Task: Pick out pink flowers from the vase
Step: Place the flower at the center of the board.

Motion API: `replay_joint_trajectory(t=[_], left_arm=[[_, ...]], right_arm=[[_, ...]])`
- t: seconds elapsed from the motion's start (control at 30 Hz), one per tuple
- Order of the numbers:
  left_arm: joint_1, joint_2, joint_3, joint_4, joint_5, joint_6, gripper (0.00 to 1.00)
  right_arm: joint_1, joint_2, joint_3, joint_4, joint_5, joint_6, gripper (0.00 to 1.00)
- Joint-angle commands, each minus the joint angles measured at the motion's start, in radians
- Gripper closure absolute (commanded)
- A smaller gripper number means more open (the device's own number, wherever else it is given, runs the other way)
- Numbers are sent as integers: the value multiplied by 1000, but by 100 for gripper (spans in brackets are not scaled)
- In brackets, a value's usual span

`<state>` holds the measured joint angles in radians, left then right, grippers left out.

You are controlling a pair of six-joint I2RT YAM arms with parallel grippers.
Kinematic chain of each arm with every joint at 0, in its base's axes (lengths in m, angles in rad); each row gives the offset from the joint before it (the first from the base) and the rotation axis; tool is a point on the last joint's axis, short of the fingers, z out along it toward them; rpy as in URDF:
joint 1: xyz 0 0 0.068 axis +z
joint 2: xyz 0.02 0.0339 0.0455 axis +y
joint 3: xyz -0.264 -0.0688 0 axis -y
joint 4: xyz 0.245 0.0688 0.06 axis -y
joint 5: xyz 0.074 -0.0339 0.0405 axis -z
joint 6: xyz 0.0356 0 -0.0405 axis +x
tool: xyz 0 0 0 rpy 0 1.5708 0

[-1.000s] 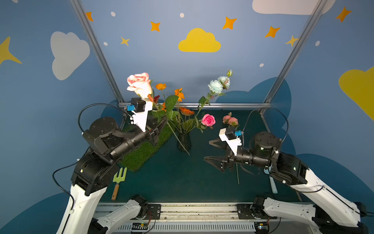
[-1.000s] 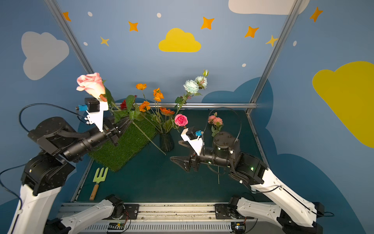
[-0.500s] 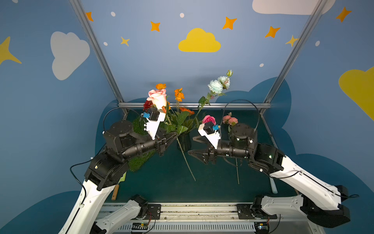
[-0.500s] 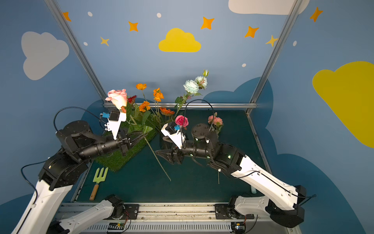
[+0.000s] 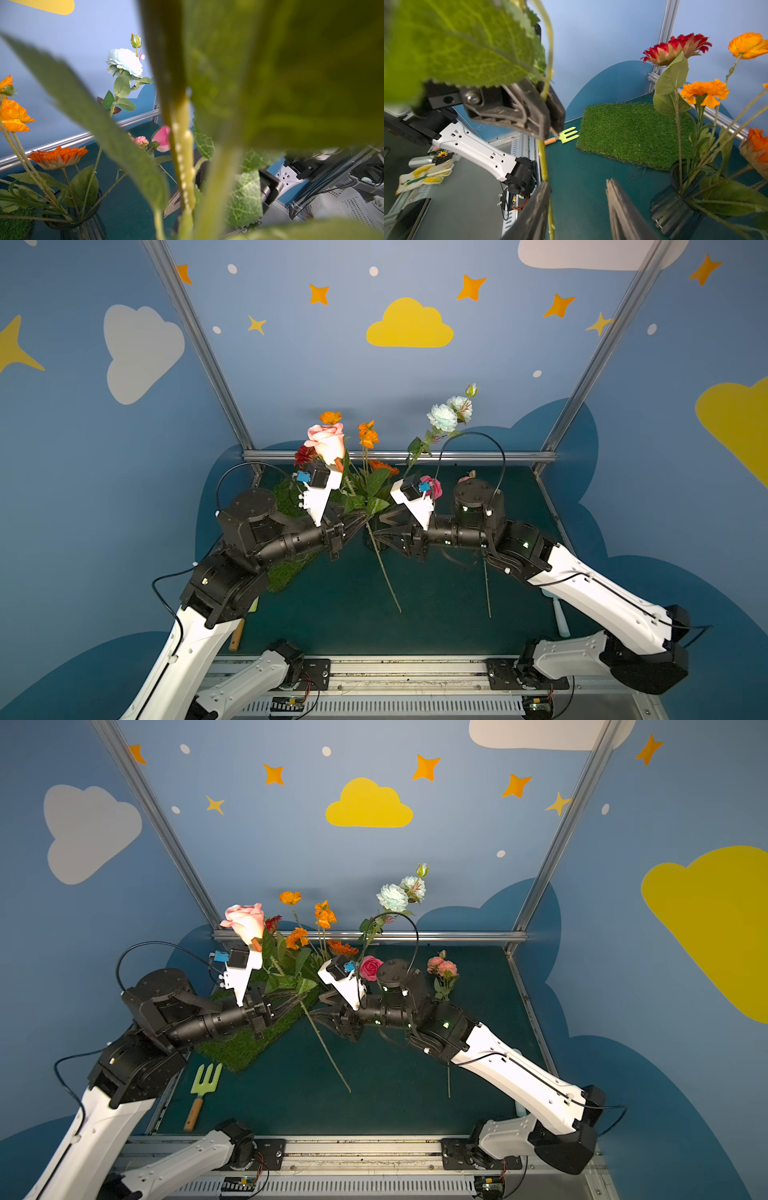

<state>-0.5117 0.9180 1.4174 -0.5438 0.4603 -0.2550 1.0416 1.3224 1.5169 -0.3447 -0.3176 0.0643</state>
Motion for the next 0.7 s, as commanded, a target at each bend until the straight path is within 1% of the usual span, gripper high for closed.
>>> replay_joint_trajectory(t=[0.0, 0.23, 0.27, 0.4, 0.47, 0.53, 0.57, 0.67], left_arm=[[-8, 4, -9, 35, 18, -4, 98], [-13, 7, -12, 65, 11, -7, 97], [-14, 9, -11, 67, 10, -7, 98], [-17, 12, -6, 64, 8, -4, 98], [-17, 13, -3, 58, 3, 0, 98], [-19, 18, -2, 55, 3, 2, 97], [-20, 19, -1, 53, 4, 5, 98], [-23, 20, -5, 51, 0, 13, 98]], right_arm=[[-3, 12, 29, 51, -33, 16, 60], [-4, 32, 32, 73, -64, 43, 62], [-3, 34, 32, 73, -62, 42, 63], [-3, 29, 31, 70, -53, 41, 75], [-4, 25, 31, 64, -47, 38, 77], [-3, 21, 31, 60, -39, 34, 78], [-4, 18, 31, 57, -35, 32, 80], [-5, 9, 32, 47, -26, 27, 96]])
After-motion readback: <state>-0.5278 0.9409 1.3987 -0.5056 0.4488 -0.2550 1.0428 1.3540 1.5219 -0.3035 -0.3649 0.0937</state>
